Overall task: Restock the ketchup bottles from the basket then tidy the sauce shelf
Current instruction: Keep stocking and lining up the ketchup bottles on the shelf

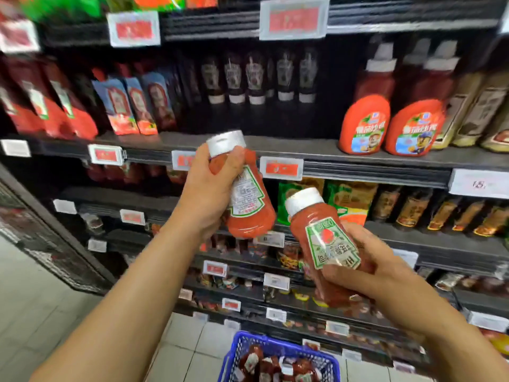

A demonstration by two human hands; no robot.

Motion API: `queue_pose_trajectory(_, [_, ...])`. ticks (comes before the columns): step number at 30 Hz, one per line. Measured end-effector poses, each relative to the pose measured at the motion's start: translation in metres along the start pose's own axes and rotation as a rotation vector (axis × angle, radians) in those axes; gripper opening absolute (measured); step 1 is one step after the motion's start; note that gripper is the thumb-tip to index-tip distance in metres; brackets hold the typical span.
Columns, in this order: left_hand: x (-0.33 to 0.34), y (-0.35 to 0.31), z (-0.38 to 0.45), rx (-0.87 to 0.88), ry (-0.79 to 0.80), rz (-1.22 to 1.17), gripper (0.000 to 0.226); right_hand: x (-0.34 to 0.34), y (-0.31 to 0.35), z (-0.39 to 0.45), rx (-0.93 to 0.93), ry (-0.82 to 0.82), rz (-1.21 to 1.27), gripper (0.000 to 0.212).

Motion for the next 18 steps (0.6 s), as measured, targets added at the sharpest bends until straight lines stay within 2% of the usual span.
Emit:
queue_pose_trajectory(2, [-0.004,-0.010,0.025,0.007,0.057,-0.019,0.055,0.006,0.022,0.007,-0.079,-0.046,-0.111,0.070])
queue_pose_trajectory(5, [-0.010,-0.020,0.062,0.045,0.156,0.010,0.052,0.016,0.046,0.028,-0.171,-0.122,-0.130,0.063])
queue_pose_trajectory(9, [-0.021,-0.032,0.107,0.134,0.276,0.073,0.046,0.021,0.068,0.064,-0.295,-0.343,-0.115,0.070])
queue_pose_trajectory(12, [-0.030,-0.035,0.142,0.176,0.330,0.084,0.042,0.019,0.081,0.091,-0.331,-0.465,-0.118,0.067])
queue_pose_trajectory(15, [-0.036,-0.031,0.174,0.123,0.313,0.076,0.053,0.021,0.094,0.117,-0.374,-0.533,-0.108,0.064])
queue_pose_trajectory(18, [-0.035,-0.017,0.200,0.066,0.360,0.147,0.040,0.020,0.103,0.146,-0.389,-0.619,-0.031,0.063])
Point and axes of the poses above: each hand's wrist, its own z-axis towards the middle knuckle, its own x-axis out of the palm, y = z × x, the point moved 2 cm from there along z, towards the middle knuckle, and after that the axes turned 5 degrees about x, right-handed, at the moved point
